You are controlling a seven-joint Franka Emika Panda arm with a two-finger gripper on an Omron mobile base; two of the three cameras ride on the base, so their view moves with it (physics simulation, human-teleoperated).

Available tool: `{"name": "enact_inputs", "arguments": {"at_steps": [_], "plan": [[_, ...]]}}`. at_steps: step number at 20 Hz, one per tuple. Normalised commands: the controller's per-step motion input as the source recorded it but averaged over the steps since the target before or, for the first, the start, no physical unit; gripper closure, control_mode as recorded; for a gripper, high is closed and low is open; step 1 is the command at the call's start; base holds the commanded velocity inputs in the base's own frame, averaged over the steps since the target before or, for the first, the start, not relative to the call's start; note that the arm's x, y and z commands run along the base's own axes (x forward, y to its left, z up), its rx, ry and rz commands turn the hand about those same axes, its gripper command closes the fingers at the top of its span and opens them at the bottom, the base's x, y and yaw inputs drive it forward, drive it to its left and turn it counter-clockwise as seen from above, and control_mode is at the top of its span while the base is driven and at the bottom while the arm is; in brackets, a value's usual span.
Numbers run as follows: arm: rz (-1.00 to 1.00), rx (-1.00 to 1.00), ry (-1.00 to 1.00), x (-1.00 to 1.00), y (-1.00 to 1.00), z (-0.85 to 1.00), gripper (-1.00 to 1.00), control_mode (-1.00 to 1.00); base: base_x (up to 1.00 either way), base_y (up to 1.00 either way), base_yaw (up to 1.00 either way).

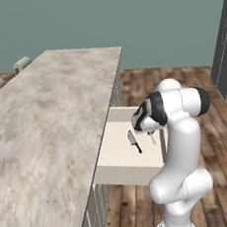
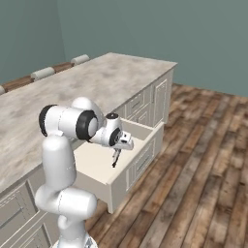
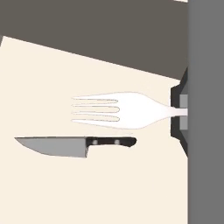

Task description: Pick up the metallic utensils from the counter and place them in the open drawer. Make sure not to pick up any wooden utensils.

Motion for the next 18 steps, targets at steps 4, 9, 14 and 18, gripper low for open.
{"name": "enact_inputs", "arguments": {"at_steps": [4,9,14,18], "plan": [[0.0,0.0,-0.01,0.22,-0.1,-0.28,1.0,-1.0,0.0,0.0,0.0],[0.0,0.0,0.0,0.3,0.0,-0.25,1.0,-1.0,0.0,0.0,0.0],[0.0,0.0,0.0,0.32,0.0,-0.25,1.0,-1.0,0.0,0.0,0.0],[0.0,0.0,0.0,0.31,0.0,-0.25,1.0,-1.0,0.0,0.0,0.0]]}}
